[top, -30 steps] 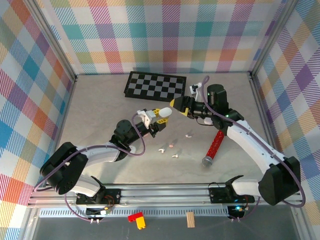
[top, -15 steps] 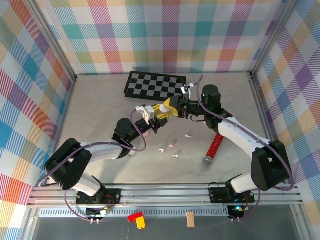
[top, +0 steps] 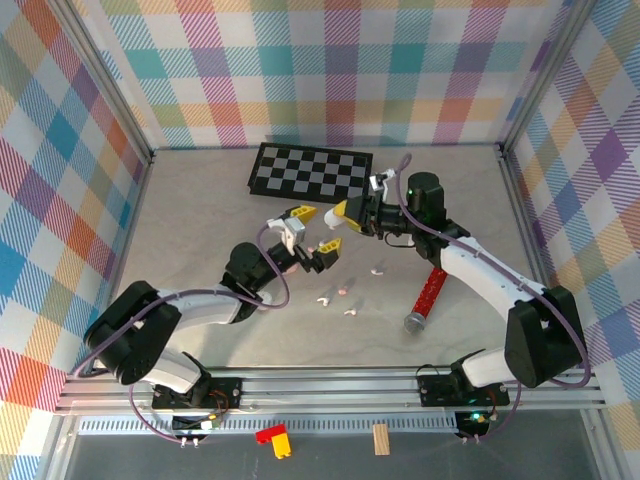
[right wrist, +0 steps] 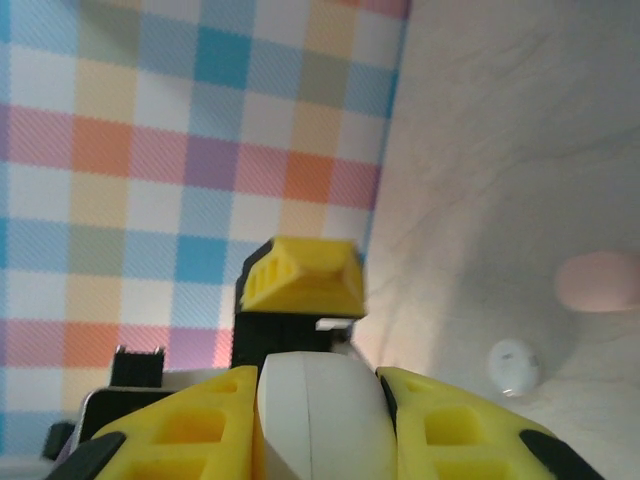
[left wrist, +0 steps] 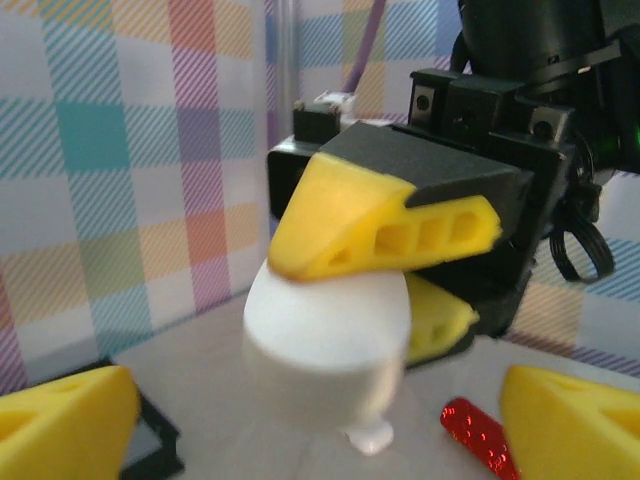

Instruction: Insert wireless bluetooth earbuds into charging case

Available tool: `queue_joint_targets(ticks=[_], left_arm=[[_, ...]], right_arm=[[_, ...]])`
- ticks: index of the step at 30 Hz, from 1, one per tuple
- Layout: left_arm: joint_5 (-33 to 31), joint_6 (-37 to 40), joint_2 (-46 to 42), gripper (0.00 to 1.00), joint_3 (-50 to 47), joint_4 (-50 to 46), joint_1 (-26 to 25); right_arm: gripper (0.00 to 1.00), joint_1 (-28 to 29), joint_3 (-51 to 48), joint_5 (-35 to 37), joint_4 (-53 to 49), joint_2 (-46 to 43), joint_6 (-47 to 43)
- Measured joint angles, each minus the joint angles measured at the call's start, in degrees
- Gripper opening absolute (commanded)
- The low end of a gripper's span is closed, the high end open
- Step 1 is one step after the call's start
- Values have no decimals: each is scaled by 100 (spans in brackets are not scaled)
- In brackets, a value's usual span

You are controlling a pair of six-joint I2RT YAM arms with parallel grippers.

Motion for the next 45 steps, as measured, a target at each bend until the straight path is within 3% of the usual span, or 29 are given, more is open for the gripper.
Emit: queue_joint_targets(ticks=[4, 10, 17, 27, 37, 41, 45], left_arm=[[-227, 13, -710, 100, -269, -953, 52], [-710, 352, -1646, 100, 365, -3770, 111], [-1266, 811, -1565, 100, 1399, -6360, 144], [-1788, 1429, -920, 96, 1884, -7947, 149], [-2199, 1801, 20, 96, 2796, -9245, 378], [-2232, 1821, 616, 96, 3147, -9715, 452], [-2229, 1825, 1193, 96, 3449, -10139, 540]], right_arm=[[21, -153, -4, 752, -601, 116, -756], [19, -245, 11, 1731, -1211, 940, -1528], [19, -363, 310, 2258, -1515, 1818, -1937], [22, -588, 516, 2361, -1287, 2750, -1952], [68, -743, 323, 2844, -1207, 2553, -1982], [76, -841, 170, 2992, -1314, 2068, -2057], [77, -874, 160, 3032, -1401, 1508, -2190]])
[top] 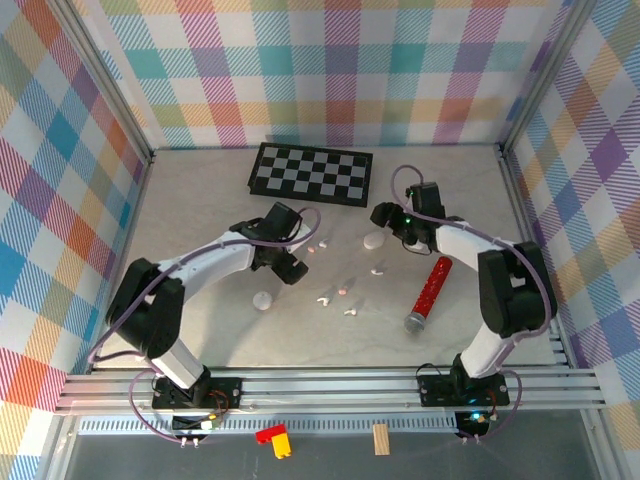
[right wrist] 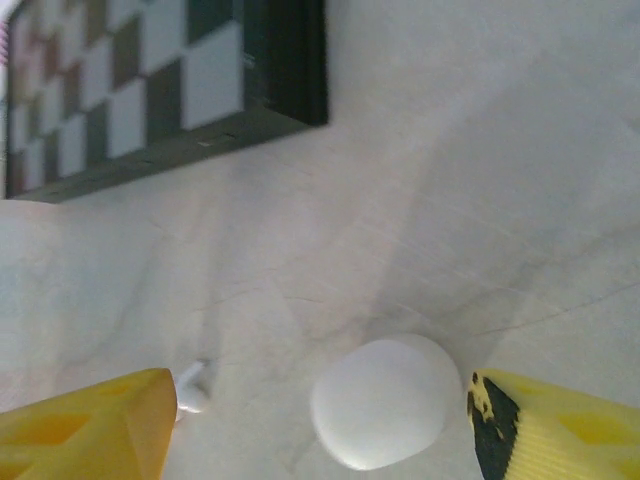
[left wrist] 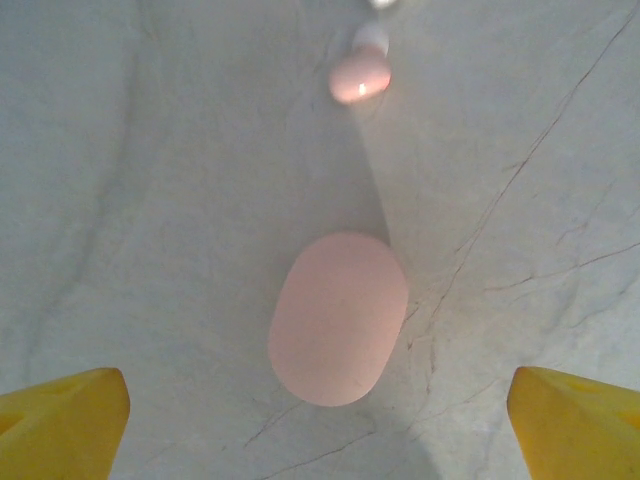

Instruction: Insert wireless bluetooth earbuds into charging case

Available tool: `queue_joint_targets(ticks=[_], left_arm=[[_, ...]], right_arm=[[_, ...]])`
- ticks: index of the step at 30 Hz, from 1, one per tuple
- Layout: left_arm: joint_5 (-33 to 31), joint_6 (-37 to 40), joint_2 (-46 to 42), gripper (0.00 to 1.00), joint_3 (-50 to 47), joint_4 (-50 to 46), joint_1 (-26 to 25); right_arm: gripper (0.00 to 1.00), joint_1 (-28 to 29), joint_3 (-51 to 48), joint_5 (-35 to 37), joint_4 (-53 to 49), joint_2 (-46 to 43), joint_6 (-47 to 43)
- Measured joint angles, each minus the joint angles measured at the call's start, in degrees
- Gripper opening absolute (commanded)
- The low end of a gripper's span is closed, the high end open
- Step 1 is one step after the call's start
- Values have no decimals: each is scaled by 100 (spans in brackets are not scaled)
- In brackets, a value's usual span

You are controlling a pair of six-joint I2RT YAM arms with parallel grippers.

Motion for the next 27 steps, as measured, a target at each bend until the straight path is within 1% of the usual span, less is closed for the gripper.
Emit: queue_joint_targets(ticks=[5, 9, 11, 13, 15, 16, 18, 20, 21, 24, 25, 27], left_arm=[[-17, 168, 533, 96, 339, -275, 74], [24, 380, 798, 96, 470, -376, 131], [66, 474, 920, 94, 542, -426, 177], [92, 518, 1058, 76, 614, -463, 221], [111, 599, 1185, 74, 667, -461, 247], [136, 627, 1257, 72, 691, -459, 251], [243, 632, 1351, 57, 741, -485, 256], [334, 658, 1368, 46, 767, -503, 247], [400, 678, 1386, 43, 778, -505, 249], [452, 723, 1388, 40, 789, -538, 251], [455, 717, 1388, 33, 789, -540, 251], [459, 739, 1381, 32, 789, -535, 251]], right_arm=[[77, 0, -142, -149, -59, -496, -85], [76, 0, -330, -284, -116, -654, -90], [76, 0, -409, -306, -170, -684, -92], [76, 0, -461, -326, -216, -708, -90], [77, 0, -479, -354, -256, -737, -90], [77, 0, -479, -376, -269, -758, -90], [77, 0, -479, -422, -291, -807, -87], [77, 0, -479, -457, -321, -868, -85], [77, 0, -479, -476, -326, -901, -85], [77, 0, -479, -516, -326, -981, -83], [77, 0, -479, -531, -330, -1001, -83], [77, 0, -479, -590, -343, -1032, -81]])
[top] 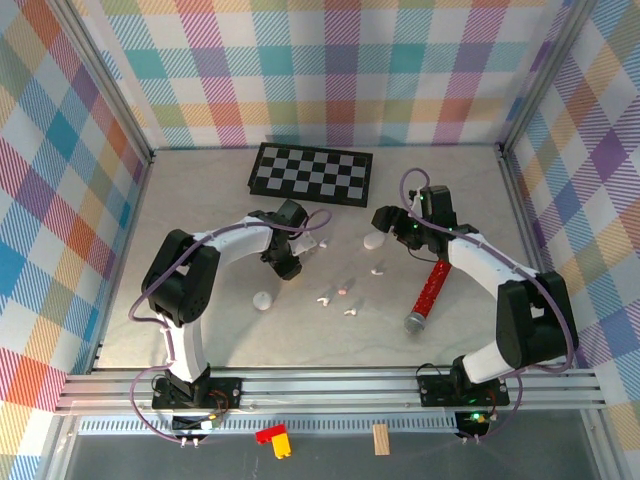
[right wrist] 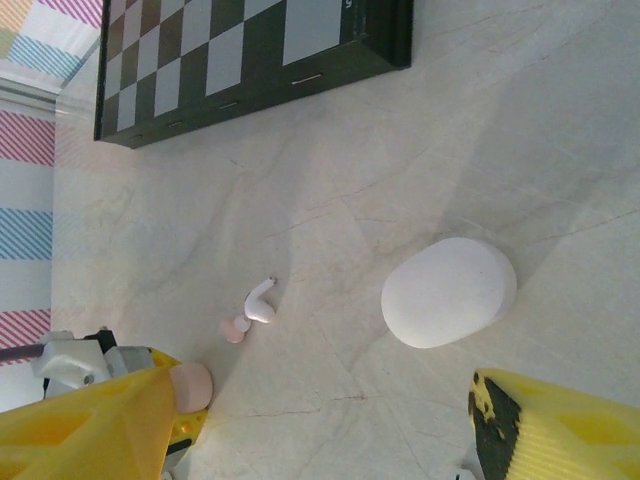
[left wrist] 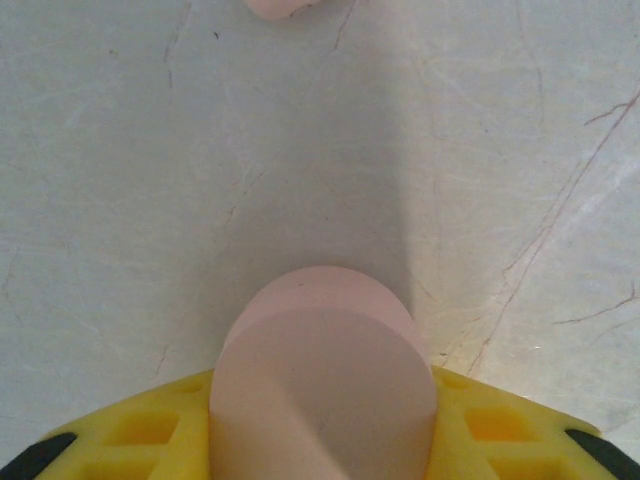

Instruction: Insert wireless bluetooth earbuds into charging case

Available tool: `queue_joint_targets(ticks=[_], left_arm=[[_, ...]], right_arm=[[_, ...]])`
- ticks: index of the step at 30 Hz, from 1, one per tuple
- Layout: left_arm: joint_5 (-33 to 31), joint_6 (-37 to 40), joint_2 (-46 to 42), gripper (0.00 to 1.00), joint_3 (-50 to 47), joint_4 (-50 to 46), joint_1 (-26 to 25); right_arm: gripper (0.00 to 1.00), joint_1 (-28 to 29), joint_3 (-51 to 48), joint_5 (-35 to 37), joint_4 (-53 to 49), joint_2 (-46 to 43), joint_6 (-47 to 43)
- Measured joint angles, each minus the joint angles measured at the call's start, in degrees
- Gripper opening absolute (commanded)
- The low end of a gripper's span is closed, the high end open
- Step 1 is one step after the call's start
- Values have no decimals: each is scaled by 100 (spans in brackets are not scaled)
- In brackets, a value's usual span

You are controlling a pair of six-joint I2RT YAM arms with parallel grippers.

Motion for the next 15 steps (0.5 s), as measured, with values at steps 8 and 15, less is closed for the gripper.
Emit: queue_joint_targets(ticks=[8, 15], left_arm=[[415, 33, -713, 35, -671, 667, 7], [1397, 249, -2017, 35, -1484, 2039, -90]], right_arm=[[76, 0, 0, -741, -223, -275, -48], [76, 146, 9, -1668, -686, -396, -236]])
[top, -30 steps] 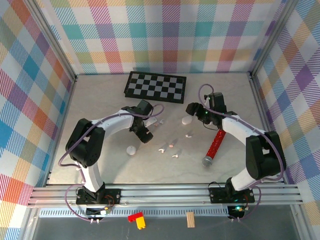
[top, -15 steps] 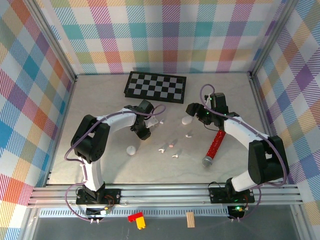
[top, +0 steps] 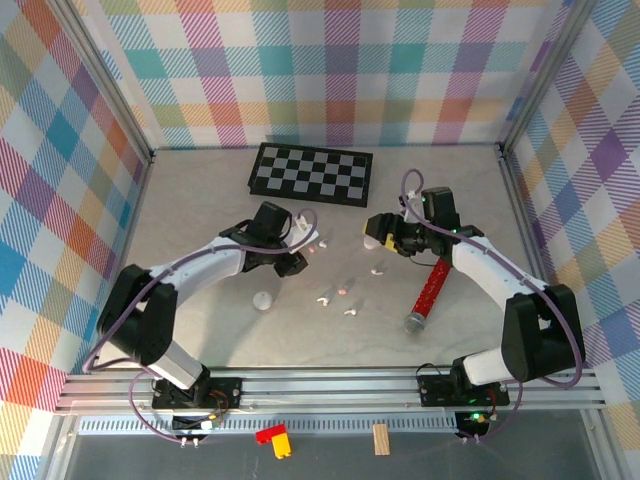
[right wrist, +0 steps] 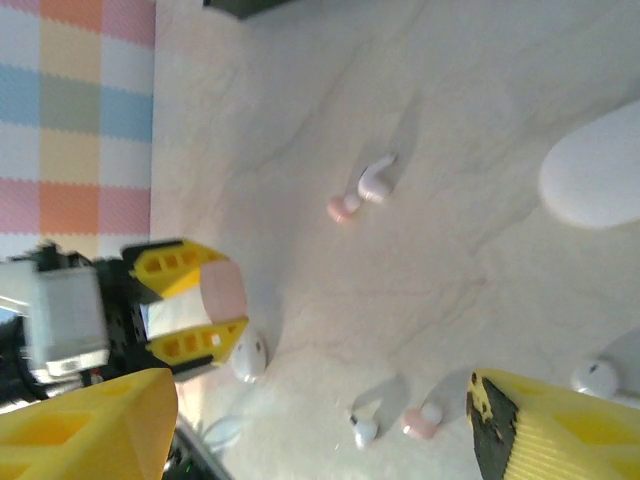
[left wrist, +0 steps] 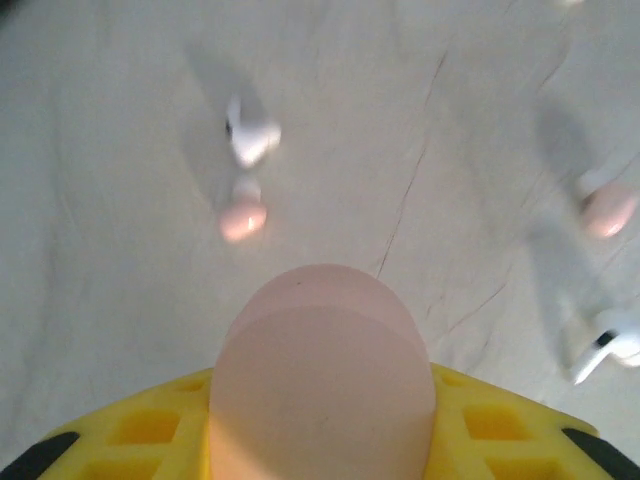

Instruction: Insert wireless bluetooth earbuds into charging case

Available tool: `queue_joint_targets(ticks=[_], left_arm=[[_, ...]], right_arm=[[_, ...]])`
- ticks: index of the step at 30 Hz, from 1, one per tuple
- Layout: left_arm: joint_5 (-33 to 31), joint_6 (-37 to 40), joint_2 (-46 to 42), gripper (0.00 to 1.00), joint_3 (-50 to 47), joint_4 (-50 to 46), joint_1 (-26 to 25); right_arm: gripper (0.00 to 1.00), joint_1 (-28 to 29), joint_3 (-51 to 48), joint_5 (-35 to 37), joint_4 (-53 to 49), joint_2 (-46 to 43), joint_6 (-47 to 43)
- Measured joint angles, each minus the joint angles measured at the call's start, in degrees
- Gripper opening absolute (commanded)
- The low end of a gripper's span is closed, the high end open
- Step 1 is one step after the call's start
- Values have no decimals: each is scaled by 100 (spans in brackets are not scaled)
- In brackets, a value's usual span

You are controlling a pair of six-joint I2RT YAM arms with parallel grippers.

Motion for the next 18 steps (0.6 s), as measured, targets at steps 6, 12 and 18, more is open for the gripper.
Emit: queue_joint_targets(ticks=[6, 12, 18], left_arm=[[553, 216, -254, 35, -164, 758, -315], [872, 365, -256, 35, -164, 1067, -623], [1051, 514, -328, 35, -164, 1222, -776]], right_arm=[[75, 348, 26, -514, -151, -7, 22], [72, 695, 146, -866, -144, -7, 83], [66, 863, 256, -1010, -52, 90, 136]])
